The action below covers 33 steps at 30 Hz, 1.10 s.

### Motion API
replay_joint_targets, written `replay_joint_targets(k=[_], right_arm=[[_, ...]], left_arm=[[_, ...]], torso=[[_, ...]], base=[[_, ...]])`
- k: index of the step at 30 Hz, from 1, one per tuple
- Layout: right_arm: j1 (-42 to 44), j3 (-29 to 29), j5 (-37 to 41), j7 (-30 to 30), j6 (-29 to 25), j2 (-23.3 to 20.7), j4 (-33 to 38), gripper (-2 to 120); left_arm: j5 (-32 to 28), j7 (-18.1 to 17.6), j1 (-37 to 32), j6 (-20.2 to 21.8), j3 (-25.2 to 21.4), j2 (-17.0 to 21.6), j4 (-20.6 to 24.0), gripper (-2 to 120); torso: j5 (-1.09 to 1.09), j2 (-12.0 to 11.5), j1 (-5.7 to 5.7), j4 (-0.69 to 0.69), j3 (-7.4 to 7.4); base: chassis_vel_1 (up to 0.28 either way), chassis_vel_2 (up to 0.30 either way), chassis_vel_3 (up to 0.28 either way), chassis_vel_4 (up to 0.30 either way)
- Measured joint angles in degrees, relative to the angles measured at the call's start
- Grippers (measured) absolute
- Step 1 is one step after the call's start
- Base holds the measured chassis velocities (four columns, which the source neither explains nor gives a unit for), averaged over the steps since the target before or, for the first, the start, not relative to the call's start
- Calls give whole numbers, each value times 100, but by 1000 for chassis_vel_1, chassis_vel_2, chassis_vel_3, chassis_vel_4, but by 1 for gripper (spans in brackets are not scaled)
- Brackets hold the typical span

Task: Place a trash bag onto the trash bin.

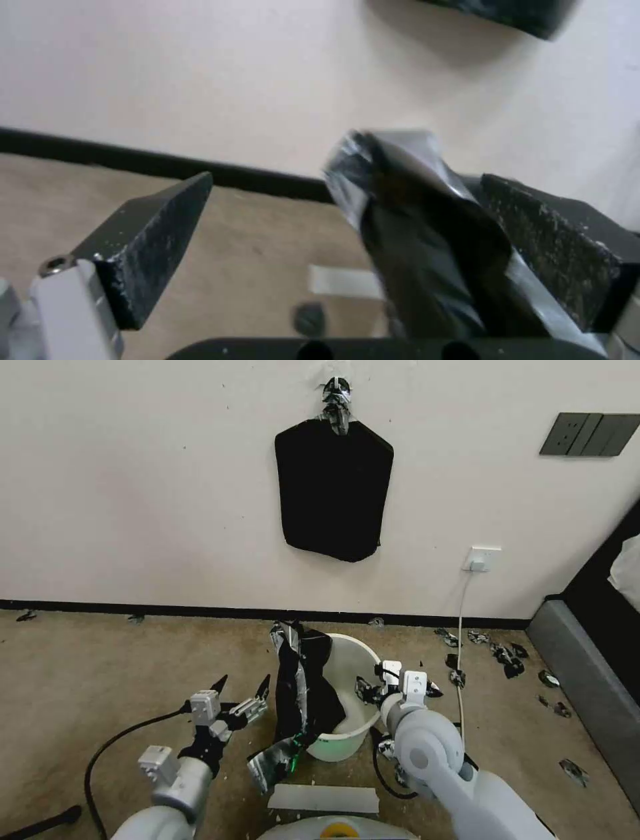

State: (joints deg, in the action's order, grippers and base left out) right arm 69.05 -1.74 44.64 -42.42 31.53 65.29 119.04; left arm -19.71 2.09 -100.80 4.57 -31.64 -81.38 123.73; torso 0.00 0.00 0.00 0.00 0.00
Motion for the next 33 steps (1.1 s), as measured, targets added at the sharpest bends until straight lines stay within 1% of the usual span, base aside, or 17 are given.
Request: replay_joint_targets(k=[2,3,4,5,6,7,9,10,11,12,13,15,16,18,20,26,33], right_arm=[[50,-14,-1119,847,-582,-80,122,93],[50,-14,-1119,847,-582,-80,122,93],[69,-46,-1360,1159,-729,-112,222,96],[83,-130,-1403,1449,-815,-140,384,99],[87,-198,-1315,1640,-830,-151,487,100],[87,-198,-1315,1640,-830,-151,487,100],[48,-379,-980,1867,-743,-156,647,100],[-6,-485,-776,1879,-574,-144,676,100],[-6,-485,-776,1879,-574,-144,676,100],[-70,-598,-664,1879,-394,-127,646,100],[-138,-681,-630,1861,-228,-115,568,100],[-288,-807,-467,1641,188,-62,342,100],[-288,-807,-467,1641,188,-62,342,100],[-384,-819,-342,1508,368,-13,141,100],[-414,-819,-283,1486,407,0,84,100],[-493,-785,224,1528,537,71,-186,100],[-525,-773,294,1782,564,119,-285,100]], left_arm=[[362,-243,187,87,-8,-51,52,100],[362,-243,187,87,-8,-51,52,100],[550,-348,264,153,-34,-63,78,100],[736,-470,331,394,-81,-68,168,100],[809,-561,359,619,-114,-70,234,100],[809,-561,359,619,-114,-70,234,100],[964,-743,408,1092,-181,-70,380,100],[1105,-806,424,1275,-210,-71,432,100],[1105,-806,424,1275,-210,-71,432,100],[1242,-821,435,1364,-229,-71,450,100],[1303,-825,442,1388,-233,-70,450,100],[1357,-834,444,1406,-219,-71,440,100],[1357,-834,444,1406,-219,-71,440,100],[1363,-832,433,1407,-151,-71,393,100],[1362,-829,420,1407,-132,-75,377,100],[1363,-811,351,1399,-56,-109,280,100],[1385,-786,361,1403,25,-144,203,100]], torso=[[0,0,0,0,0],[0,0,0,0,0],[-1,0,0,0,0],[-1,0,0,-1,0],[0,0,0,0,0],[0,0,0,0,0],[-1,0,0,0,0],[0,0,0,0,0],[0,0,0,0,0],[-1,0,0,0,0],[0,0,0,0,0],[0,0,0,1,0],[0,0,0,1,0],[-1,0,0,0,0],[-1,0,0,0,0],[0,0,0,0,0],[0,0,0,0,0]], base=[[0,0,0,0],[0,0,0,0],[0,0,0,0],[0,0,0,0],[0,0,0,0],[0,0,0,0],[0,0,0,0],[0,0,0,0],[0,0,0,0],[0,0,0,0],[0,0,0,0],[0,0,0,0],[0,0,0,0],[0,0,0,0],[0,0,0,0],[0,0,0,0],[0,0,0,0]])
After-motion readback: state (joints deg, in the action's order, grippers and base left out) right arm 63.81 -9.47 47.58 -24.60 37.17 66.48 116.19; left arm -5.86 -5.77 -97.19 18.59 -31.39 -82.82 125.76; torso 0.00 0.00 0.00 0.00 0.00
